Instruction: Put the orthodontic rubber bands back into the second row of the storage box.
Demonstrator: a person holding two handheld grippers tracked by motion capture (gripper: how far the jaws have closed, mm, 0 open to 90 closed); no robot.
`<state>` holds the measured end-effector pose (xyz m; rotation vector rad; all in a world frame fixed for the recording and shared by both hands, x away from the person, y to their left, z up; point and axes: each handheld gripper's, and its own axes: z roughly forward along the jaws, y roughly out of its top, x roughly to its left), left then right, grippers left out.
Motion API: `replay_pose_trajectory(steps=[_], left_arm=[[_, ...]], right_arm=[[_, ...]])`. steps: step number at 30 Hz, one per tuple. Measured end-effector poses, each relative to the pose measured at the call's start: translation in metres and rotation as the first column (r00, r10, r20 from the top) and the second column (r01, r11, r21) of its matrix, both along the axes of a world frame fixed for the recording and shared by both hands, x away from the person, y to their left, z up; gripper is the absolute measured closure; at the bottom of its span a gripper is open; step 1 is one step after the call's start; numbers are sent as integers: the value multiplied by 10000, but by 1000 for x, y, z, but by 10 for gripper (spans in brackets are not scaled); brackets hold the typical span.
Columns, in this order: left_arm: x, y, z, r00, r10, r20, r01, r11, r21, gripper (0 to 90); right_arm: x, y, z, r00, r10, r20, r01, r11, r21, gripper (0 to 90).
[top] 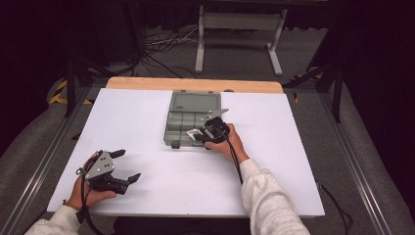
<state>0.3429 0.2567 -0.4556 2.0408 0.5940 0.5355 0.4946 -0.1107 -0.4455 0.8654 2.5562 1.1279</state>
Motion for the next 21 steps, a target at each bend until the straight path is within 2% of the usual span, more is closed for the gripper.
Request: replay_pose_trajectory(steps=[5, 6, 8, 10, 15, 18, 19, 21], left_arm=[[0, -2, 0, 10000, 58, -35, -57, 10000, 58, 51], [0, -3, -1, 10000, 68, -36, -68, 9999, 128, 52], [0, -3, -1, 9999, 127, -46, -127, 9998, 120, 53], [0, -3, 0, 9999, 140, -30, -140, 9998, 133, 54], [0, -3, 0, 9999, 169, 16, -169, 9997, 167, 55], [-1, -3, 1, 9997, 223, 73, -224, 9997, 128, 61], [-1, -2, 1, 9997, 246, 90, -247, 9996, 121, 65], [-1, -2, 2, 9995, 286, 149, -289, 9995, 150, 68]], right_arm=[[-5, 0, 3, 9996, -81, 269, 80, 10000, 40, 571], [-8, -2, 6, 9991, -67, 414, 57, 9997, 230, 550], [-11, -3, 9, 9968, -169, 776, 149, 9996, 254, 534], [-14, -4, 11, 9957, -134, 915, 95, 9990, 433, 516], [-17, -5, 16, 9924, -210, 1215, 152, 9987, 485, 469], [-19, -6, 20, 9892, -168, 1455, 84, 9983, 583, 460], [-22, -6, 24, 9849, -155, 1724, 39, 9977, 676, 457], [-24, -6, 27, 9819, -193, 1883, 66, 9977, 678, 456]])
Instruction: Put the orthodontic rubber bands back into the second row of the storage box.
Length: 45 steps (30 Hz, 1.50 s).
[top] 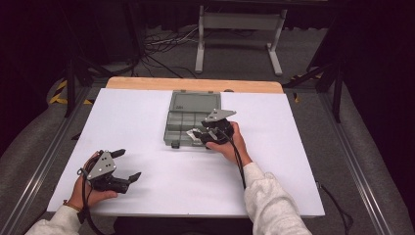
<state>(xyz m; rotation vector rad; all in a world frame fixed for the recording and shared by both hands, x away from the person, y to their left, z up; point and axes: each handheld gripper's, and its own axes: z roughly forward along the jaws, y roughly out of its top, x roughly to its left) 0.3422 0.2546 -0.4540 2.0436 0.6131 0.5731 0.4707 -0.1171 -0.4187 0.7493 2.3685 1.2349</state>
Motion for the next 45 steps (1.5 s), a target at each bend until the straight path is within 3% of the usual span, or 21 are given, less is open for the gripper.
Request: replay_pose_trajectory(steps=[6, 16, 24, 33, 45], left_arm=[[-1, -2, 1, 9999, 139, 83, -139, 9999, 93, 107], [2, -6, 5, 9996, 112, 277, -117, 9998, 179, 119], [11, -10, 7, 9993, 264, 264, -268, 9995, 161, 129], [20, -13, 14, 9989, 103, 453, -111, 9998, 175, 124], [31, -21, 23, 9970, 21, 780, -34, 9999, 159, 145]], right_arm=[[-15, -2, 18, 9945, 255, 1016, -268, 9996, 119, 441], [-33, -15, 27, 9852, 304, 1686, -296, 9995, -73, 398], [-44, -31, 33, 9791, 196, 2025, -214, 9997, 68, 360], [-52, -48, 36, 9728, -146, 2310, 119, 9998, 132, 298], [-56, -70, 34, 9705, -841, 2261, 833, 9964, 133, 188]])
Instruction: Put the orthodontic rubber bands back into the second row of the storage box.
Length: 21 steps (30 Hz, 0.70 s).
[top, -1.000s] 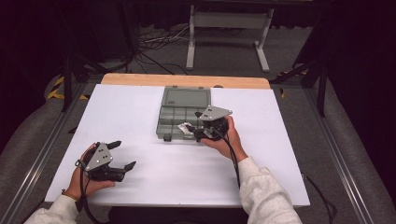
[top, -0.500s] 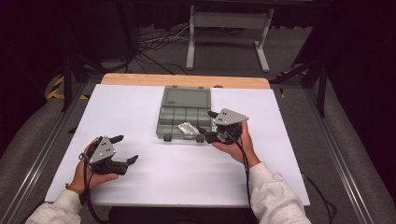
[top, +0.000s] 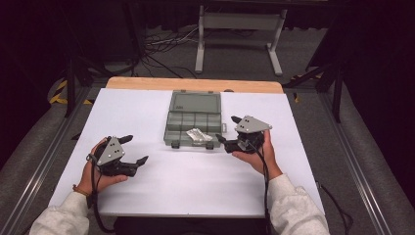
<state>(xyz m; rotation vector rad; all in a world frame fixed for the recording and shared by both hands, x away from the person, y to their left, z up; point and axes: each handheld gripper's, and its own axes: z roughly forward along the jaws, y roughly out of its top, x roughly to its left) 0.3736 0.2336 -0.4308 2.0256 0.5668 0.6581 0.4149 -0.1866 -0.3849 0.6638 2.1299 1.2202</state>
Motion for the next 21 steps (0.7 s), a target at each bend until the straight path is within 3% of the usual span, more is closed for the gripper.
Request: replay_pose_trajectory(steps=[6, 11, 21], left_arm=[[7, -3, 4, 10000, -59, 26, 59, 9999, -140, 194], [12, -5, 6, 10000, -41, 14, 41, 9998, -205, 296], [23, -8, 9, 10000, 2, -97, -5, 9997, -229, 531]], right_arm=[[-2, -8, 0, 9993, -359, 125, 357, 9992, 168, 155], [-4, -14, 0, 9987, -511, 69, 509, 9983, 277, 172], [-5, -25, -3, 9980, -623, 95, 619, 9976, 295, 335]])
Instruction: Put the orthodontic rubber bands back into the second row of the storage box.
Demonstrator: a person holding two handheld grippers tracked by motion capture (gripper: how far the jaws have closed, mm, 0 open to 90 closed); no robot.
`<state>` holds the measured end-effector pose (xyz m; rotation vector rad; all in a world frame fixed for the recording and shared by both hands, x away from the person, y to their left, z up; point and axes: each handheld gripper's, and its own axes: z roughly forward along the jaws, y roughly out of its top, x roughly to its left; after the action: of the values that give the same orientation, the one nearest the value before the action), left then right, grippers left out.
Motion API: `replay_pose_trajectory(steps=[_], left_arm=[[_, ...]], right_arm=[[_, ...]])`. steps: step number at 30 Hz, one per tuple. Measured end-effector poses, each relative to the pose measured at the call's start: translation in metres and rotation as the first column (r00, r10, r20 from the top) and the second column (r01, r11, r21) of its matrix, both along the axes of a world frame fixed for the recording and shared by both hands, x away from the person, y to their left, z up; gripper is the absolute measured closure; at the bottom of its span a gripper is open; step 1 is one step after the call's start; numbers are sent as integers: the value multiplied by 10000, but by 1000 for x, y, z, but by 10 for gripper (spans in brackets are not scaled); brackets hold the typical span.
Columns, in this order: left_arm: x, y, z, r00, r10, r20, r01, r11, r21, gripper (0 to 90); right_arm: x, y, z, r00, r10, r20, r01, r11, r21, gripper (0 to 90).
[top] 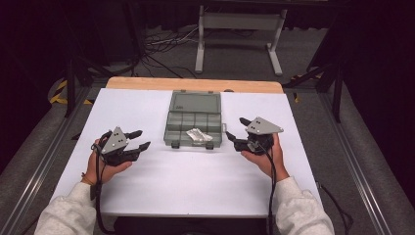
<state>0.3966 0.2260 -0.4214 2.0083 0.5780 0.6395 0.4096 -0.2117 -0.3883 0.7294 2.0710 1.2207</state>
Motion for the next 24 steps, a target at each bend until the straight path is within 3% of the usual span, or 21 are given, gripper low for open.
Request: replay_pose_trajectory(steps=[2, 13, 19, 24], left_arm=[[1, 0, 1, 10000, -20, 5, 20, 10000, 28, 593], [5, -1, 8, 9997, -194, 152, 193, 9998, 46, 887], [7, -3, 6, 9999, -157, 62, 157, 9999, 43, 899], [12, -2, 4, 10000, -60, -50, 60, 10000, 6, 900]], right_arm=[[0, -2, -1, 10000, 28, -82, -28, 10000, 40, 373], [-4, -10, -6, 9980, 497, -391, -497, 9988, 17, 765], [-3, -11, -9, 9973, 513, -521, -518, 9986, -85, 895], [0, -13, -12, 9972, 370, -644, -371, 9993, -11, 900]])
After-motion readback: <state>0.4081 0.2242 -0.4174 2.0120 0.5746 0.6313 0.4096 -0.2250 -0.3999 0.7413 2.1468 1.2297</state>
